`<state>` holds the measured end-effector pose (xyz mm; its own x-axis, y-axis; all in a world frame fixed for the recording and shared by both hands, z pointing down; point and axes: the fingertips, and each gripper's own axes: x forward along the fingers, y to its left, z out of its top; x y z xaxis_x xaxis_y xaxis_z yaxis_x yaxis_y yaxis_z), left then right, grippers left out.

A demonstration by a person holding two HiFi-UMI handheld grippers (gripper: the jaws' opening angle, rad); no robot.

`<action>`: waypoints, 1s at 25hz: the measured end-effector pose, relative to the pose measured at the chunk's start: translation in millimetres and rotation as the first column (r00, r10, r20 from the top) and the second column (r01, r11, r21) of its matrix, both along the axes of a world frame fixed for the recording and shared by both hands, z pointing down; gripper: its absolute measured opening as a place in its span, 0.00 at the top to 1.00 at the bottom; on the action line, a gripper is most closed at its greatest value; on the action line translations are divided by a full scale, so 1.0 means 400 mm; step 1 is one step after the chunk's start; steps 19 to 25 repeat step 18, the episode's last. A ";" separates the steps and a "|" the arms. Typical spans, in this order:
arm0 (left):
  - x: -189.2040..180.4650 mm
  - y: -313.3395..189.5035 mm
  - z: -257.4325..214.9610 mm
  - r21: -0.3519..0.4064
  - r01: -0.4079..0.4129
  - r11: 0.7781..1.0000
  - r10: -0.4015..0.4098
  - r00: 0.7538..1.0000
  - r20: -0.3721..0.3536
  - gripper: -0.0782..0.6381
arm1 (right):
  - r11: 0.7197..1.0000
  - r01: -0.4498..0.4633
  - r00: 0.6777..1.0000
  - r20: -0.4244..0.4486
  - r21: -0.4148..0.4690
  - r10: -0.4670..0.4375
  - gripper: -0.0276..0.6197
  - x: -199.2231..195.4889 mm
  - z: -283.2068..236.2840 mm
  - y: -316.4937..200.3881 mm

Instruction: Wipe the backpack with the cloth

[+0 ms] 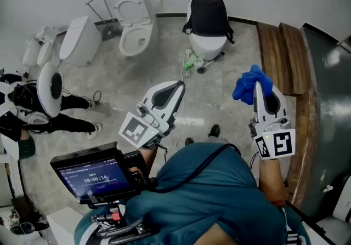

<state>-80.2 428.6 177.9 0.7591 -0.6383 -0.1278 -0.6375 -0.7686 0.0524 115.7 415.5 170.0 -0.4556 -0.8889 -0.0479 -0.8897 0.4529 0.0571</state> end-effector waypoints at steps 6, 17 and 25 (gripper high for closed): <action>0.032 0.047 0.017 0.009 -0.024 1.000 0.024 0.999 0.038 0.89 | 0.999 -0.050 0.999 0.008 0.000 0.050 0.92 0.029 0.002 0.063; 0.039 0.042 -0.004 0.004 0.061 0.998 -0.061 0.998 -0.021 0.89 | 1.000 -0.003 1.000 0.003 -0.021 0.003 0.92 0.064 0.003 0.039; 0.052 0.040 -0.005 0.004 0.059 0.998 -0.059 0.998 -0.022 0.89 | 1.000 -0.003 1.000 0.003 -0.024 0.004 0.92 0.075 0.004 0.037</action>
